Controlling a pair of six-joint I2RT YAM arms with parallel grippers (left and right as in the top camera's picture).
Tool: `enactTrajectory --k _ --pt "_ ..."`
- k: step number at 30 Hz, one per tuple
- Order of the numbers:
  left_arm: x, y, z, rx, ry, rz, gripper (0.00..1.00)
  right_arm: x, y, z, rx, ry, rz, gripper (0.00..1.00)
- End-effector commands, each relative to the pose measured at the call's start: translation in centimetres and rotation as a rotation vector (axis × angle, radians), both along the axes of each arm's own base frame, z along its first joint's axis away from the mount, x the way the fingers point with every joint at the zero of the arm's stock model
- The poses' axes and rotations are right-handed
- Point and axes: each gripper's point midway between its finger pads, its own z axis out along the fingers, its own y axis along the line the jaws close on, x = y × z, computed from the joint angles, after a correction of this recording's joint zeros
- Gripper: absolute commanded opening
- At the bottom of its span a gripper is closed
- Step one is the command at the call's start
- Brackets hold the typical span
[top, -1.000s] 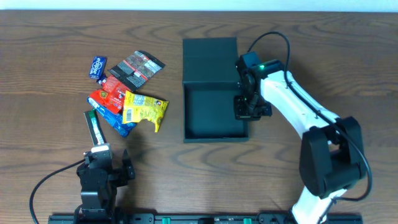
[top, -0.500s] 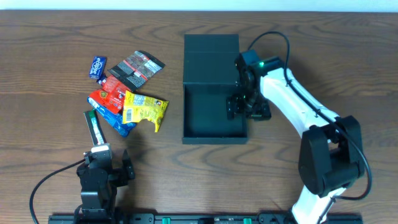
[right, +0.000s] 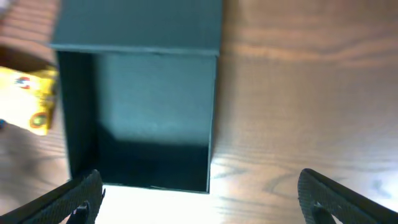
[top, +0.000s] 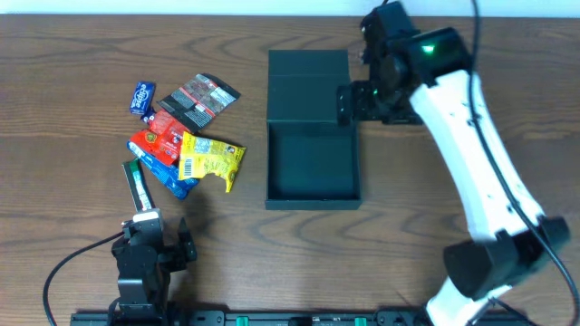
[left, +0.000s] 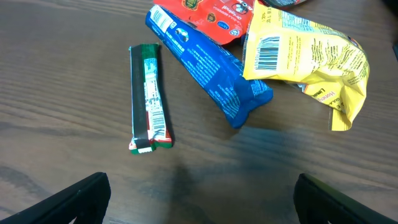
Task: Pack container
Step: 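Push the box lid upright with the right gripper, then withdraw right, then reach the left gripper into the snack pile and grasp the red-black wrapper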
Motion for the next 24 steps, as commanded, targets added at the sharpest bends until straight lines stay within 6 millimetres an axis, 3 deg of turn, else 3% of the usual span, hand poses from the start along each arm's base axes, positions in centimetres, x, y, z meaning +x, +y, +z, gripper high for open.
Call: enactTrajectory --k 1,8,14,18,22,24 --pt "0.0 0.0 -0.3 0.007 0.008 -0.004 0.95 -0.8 -0.2 4.1 0.019 -0.124 0.062 0.99" --pt "0.0 0.0 -0.3 0.007 0.008 -0.004 0.95 -1.9 -0.6 9.3 0.043 -0.316 0.145 0.99" --pt "0.5 0.2 0.5 0.008 -0.035 0.004 0.95 -2.6 -0.8 10.1 0.036 -0.341 0.175 0.99" --pt "1.0 -3.0 1.0 -0.211 -0.067 -0.075 0.95 -2.7 -0.9 10.0 0.034 -0.334 0.178 0.99" --pt "0.1 -7.9 1.4 -0.624 -0.009 -0.149 0.95 -2.6 -0.8 10.1 0.034 -0.336 0.178 0.99" --pt "0.0 -8.5 1.7 -0.716 0.004 -0.128 0.95 -2.6 -0.8 10.1 0.035 -0.336 0.178 0.99"
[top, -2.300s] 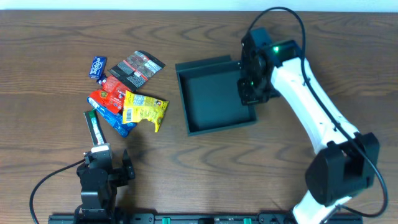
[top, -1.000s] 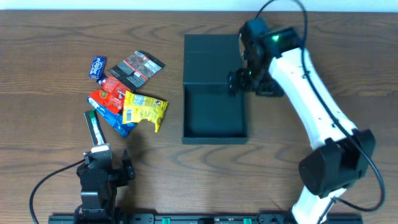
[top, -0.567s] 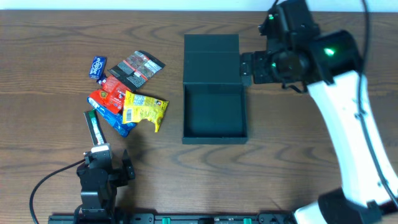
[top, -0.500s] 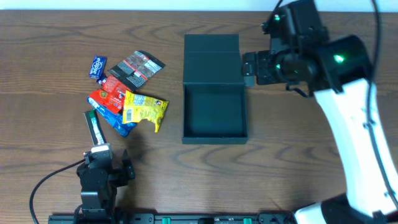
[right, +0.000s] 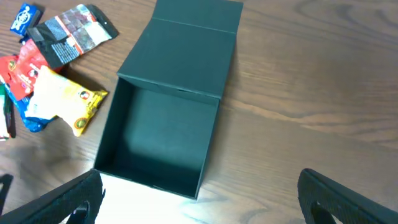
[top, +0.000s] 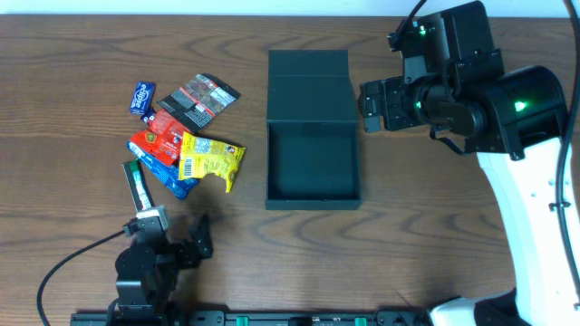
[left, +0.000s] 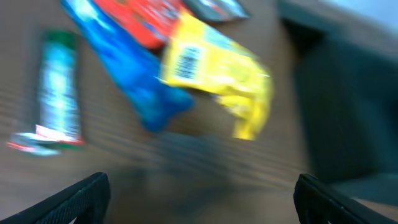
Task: Pack container
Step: 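Reach the left gripper into the snack pile and grasp the red-black wrapper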
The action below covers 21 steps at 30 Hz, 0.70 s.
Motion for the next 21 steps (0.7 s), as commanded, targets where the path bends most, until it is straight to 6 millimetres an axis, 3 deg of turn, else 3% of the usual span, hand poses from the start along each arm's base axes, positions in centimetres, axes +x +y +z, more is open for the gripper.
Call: enactTrajectory --k 1,7,10,13,21 --pt "-0.6 -2.9 0.5 -0.315 0.064 -0.021 0.95 -0.1 0.1 0.4 -0.012 -0.017 0.021 0.99" --pt "-0.4 -3.8 1.6 -0.448 0.07 -0.01 0.95 -0.1 0.1 0.4 -0.013 -0.015 0.021 0.99" --pt "0.5 -5.0 5.2 -0.426 -0.095 -0.143 0.95 -0.1 0.1 0.4 -0.013 -0.015 0.02 0.99" --pt "1.4 -4.7 7.9 -0.414 -0.21 -0.144 0.95 0.0 0.2 0.5 -0.011 -0.022 0.02 0.99" --pt "3.8 -2.3 7.7 -0.206 -0.127 -0.051 0.96 2.3 0.6 2.2 -0.044 -0.157 0.084 0.99"
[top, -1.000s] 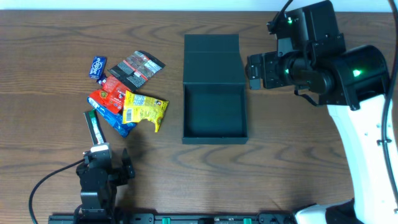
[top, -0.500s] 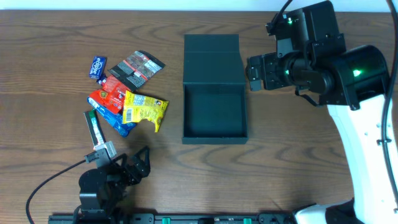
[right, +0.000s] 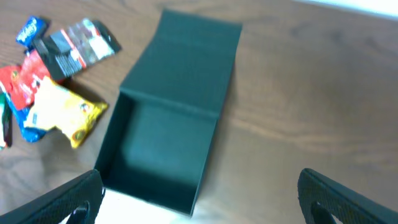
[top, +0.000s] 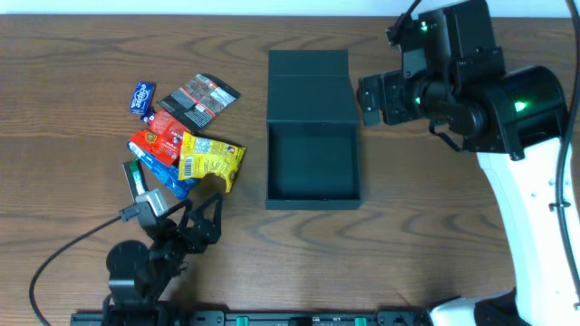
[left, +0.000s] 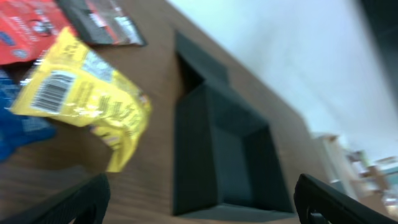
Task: Pack container
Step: 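Reach the left gripper into the snack pile and grasp the red-black wrapper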
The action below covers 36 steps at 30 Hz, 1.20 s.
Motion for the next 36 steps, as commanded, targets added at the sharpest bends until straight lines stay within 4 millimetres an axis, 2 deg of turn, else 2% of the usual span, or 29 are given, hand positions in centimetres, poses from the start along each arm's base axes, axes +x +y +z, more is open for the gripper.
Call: enactTrajectory --k 1,6,10,13,16,19,22,26,30,36 --pt "1.8 1.9 1.7 0.162 -0.002 0.059 0.96 1.0 0.2 1.3 -0.046 -0.085 0.051 0.99" --pt "6.2 4.2 4.2 0.406 0.07 0.091 0.96 3.3 -0.3 3.5 -0.106 -0.23 0.05 0.99" --pt "11.0 5.8 6.2 0.613 0.161 0.097 0.96 5.4 -1.6 5.9 -0.162 -0.357 0.012 0.99" --pt "15.4 5.5 7.1 0.805 0.202 0.063 0.96 6.4 -2.8 7.1 -0.163 -0.412 -0.022 0.99" --pt "18.6 4.6 7.0 0.989 0.235 0.053 0.96 7.0 -4.3 7.4 -0.166 -0.422 -0.062 0.99" --pt "21.0 3.1 5.2 1.172 0.283 0.016 0.96 7.3 -6.1 7.3 -0.173 -0.414 -0.101 0.99" --pt "22.3 1.5 1.4 1.327 0.341 -0.059 0.96 7.4 -7.6 7.1 -0.182 -0.403 -0.135 0.99" --pt "22.5 1.3 -3.1 1.491 0.437 -0.078 0.95 7.5 -8.5 7.0 -0.188 -0.398 -0.155 0.99" --pt "22.2 0.4 -6.6 1.524 0.488 -0.156 0.95 7.5 -8.7 7.0 -0.189 -0.399 -0.16 0.99" --pt "22.1 0.8 -9.1 1.545 0.54 -0.192 0.95 7.5 -8.7 7.0 -0.189 -0.399 -0.16 0.99"
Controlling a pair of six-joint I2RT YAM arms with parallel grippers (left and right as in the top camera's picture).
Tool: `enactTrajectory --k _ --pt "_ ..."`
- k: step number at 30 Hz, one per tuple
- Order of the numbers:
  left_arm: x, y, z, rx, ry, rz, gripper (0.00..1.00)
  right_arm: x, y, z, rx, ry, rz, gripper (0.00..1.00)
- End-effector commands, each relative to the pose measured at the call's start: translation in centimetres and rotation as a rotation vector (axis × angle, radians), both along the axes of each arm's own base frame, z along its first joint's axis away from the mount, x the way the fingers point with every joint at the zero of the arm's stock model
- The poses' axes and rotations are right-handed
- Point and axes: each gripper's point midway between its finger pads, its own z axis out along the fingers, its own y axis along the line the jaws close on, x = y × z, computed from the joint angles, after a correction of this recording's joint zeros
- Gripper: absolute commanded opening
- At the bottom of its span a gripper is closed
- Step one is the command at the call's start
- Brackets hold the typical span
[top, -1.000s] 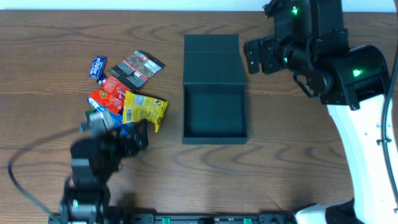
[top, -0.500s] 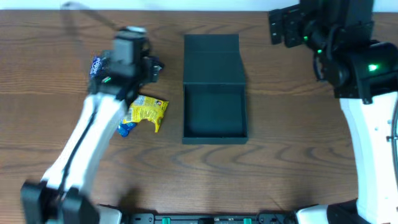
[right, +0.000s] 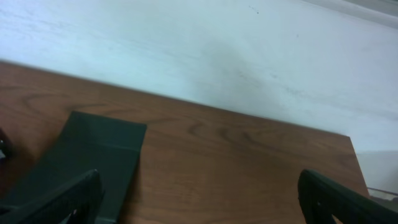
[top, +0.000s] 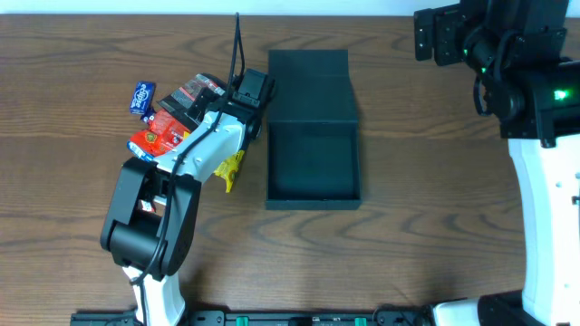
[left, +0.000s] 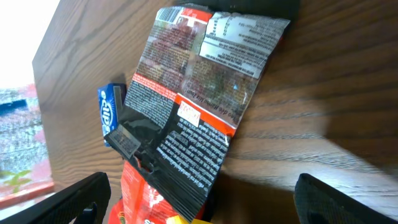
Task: Pack container
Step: 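Reach the left gripper into the snack pile and grasp the red-black wrapper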
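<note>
The dark green box lies open mid-table, its lid flat behind it. The snack pile lies to its left: a black-and-red packet, a small blue packet, a red packet and a yellow one, partly under my left arm. My left gripper hovers open over the black packet's lower end, just left of the lid. My right gripper is open and holds nothing, raised at the far right, seeing only the lid.
My left arm stretches from the front edge across the snack pile, hiding part of it. A white wall runs along the table's far edge. Bare wood lies right of the box and in front of it.
My left gripper went from the table's front edge to above the black packet beside the box lid. My right gripper moved from beside the lid to the far right corner.
At first my left gripper sat low at the front edge, looking at the green bar and blue packet, and my right was close over the box. Then the right rose and drew back. The left swung toward the pile and is now over it. Both stayed open.
</note>
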Motion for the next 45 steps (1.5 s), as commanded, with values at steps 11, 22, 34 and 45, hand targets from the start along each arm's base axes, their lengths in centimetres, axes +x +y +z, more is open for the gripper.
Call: enactTrajectory --k 11,22,34,45 --pt "1.3 3.1 -2.7 -0.019 0.04 0.047 0.95 0.0 -0.4 0.4 0.007 -0.009 -0.018 0.99" --pt "2.8 2.5 -3.1 -0.164 0.006 0.029 0.82 0.0 -0.4 0.4 0.019 -0.011 -0.025 0.99" --pt "3.6 3.0 -5.3 -0.061 0.015 -0.002 0.82 0.1 -0.4 0.7 0.021 -0.022 -0.025 0.99" --pt "4.6 3.0 -5.5 -0.026 -0.021 -0.011 0.46 0.4 -0.4 1.1 0.045 -0.043 -0.036 0.99"
